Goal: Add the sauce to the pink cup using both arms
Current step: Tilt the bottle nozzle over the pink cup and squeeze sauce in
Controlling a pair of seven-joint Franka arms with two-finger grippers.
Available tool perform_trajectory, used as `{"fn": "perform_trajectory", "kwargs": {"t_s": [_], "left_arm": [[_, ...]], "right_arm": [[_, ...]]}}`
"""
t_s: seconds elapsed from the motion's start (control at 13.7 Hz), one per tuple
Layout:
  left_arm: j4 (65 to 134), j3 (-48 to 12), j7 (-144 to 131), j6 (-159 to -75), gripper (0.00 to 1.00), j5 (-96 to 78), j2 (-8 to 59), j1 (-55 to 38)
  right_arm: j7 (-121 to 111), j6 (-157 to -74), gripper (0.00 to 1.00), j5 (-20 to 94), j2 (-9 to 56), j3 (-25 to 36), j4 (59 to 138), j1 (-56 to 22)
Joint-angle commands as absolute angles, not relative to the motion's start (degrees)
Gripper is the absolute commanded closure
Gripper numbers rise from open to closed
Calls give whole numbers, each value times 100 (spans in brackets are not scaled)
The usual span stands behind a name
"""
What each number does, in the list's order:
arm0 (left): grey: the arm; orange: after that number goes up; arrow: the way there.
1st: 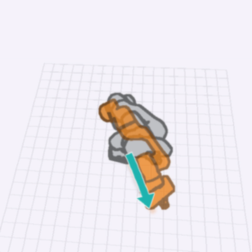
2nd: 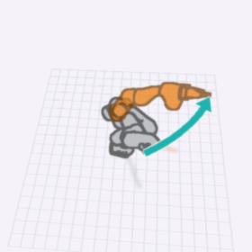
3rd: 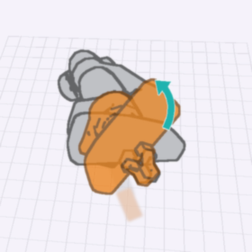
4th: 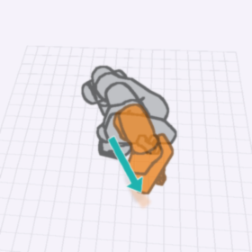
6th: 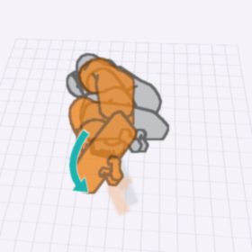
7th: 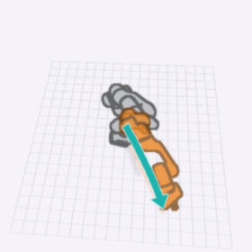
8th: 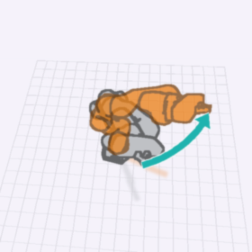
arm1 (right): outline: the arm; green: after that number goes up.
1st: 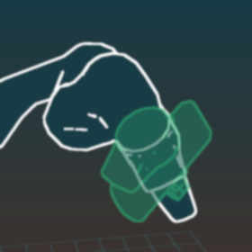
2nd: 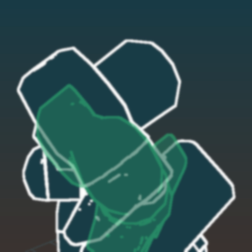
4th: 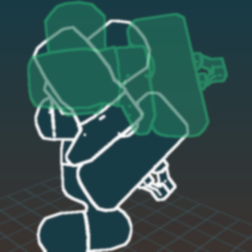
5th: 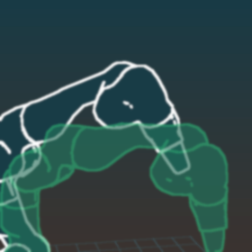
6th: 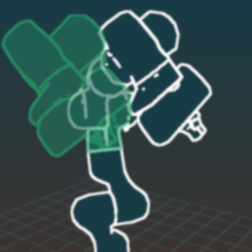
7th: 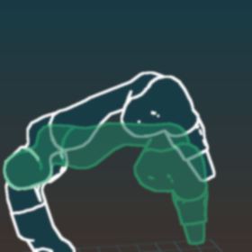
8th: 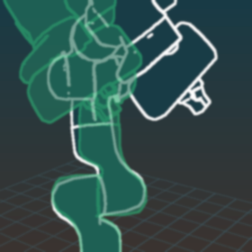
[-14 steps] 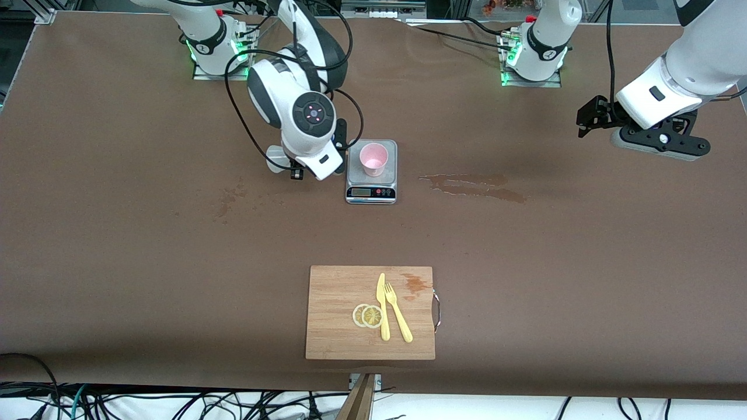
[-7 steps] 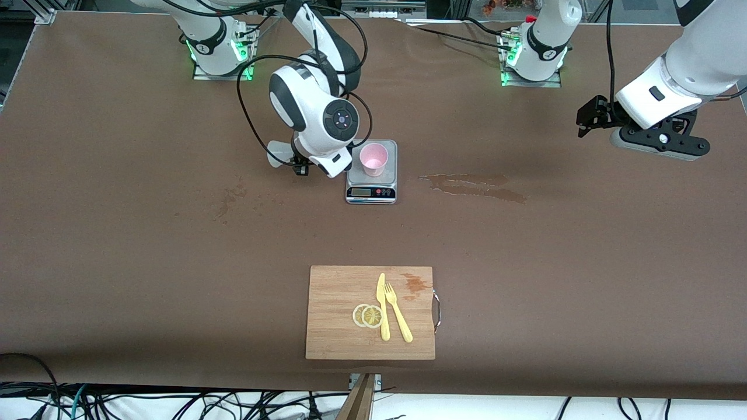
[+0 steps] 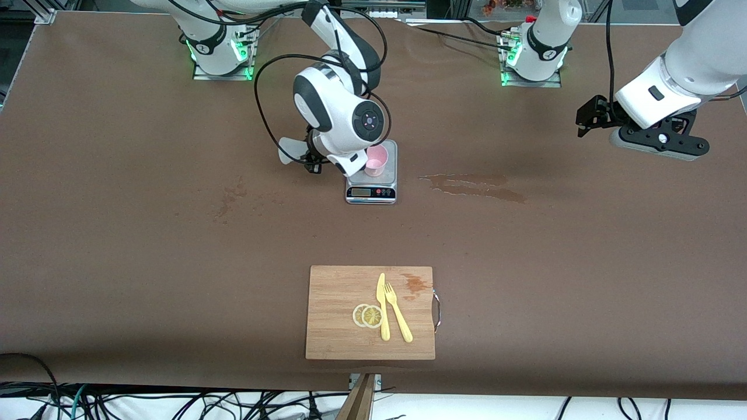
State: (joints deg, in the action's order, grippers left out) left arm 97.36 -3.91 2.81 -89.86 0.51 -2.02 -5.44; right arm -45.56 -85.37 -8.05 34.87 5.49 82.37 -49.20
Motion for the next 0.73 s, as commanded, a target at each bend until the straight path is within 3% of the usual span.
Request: {"fn": "perform_trajectory", "kwargs": {"t_s": [0.0, 0.66], "left_arm": [[9580, -395, 352, -8859, 0, 176, -167, -598], [9589, -387, 360, -8851, 0, 176, -167, -598]], "right_arm": [[-4438, -8148, 94, -993, 3831, 527, 7665, -4983], [-4412, -7726, 94, -1617, 4210, 545, 7110, -5229]]}}
